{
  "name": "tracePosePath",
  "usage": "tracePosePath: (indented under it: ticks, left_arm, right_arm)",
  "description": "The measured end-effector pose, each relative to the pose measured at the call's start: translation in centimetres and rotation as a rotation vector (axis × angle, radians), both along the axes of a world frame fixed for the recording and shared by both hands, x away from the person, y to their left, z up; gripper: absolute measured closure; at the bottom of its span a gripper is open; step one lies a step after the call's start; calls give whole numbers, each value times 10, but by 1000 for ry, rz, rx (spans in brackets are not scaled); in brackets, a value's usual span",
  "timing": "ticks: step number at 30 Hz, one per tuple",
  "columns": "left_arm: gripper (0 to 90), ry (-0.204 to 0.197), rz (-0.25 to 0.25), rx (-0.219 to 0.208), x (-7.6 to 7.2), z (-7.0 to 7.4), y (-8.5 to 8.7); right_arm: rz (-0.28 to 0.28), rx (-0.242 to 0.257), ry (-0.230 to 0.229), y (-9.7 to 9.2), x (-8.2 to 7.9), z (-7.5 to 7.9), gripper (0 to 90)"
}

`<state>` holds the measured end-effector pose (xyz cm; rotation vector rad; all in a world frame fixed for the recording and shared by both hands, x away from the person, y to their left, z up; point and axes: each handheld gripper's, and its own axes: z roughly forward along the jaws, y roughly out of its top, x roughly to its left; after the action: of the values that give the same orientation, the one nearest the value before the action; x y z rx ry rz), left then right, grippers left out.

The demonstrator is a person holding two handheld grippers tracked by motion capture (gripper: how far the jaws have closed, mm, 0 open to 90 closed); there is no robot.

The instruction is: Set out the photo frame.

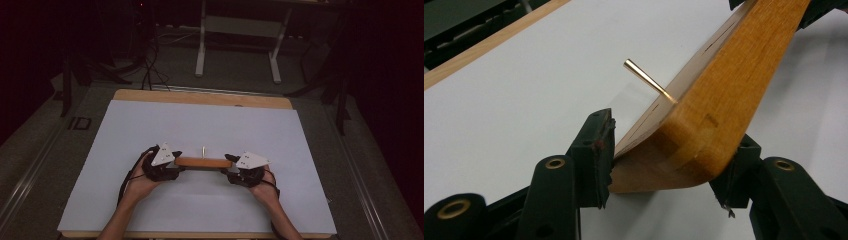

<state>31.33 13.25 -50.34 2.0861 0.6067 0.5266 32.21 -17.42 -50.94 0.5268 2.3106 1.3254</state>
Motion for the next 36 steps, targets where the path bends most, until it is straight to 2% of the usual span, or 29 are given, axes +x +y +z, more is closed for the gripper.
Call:
tracePosePath:
  ticks: [8,15,36]
  left_arm:
    - [515,-22,6,23,-1,1,-2]
    - [529,-19,7,10,0,3,0]
    - [559,-30,11,13,-2,5,-1]
  right_arm:
    - [-6,9,7,-1,2,1,511]
    - [-12,24,3,-2,2,2,515]
    - [-19,54,6,-2,2,4,533]
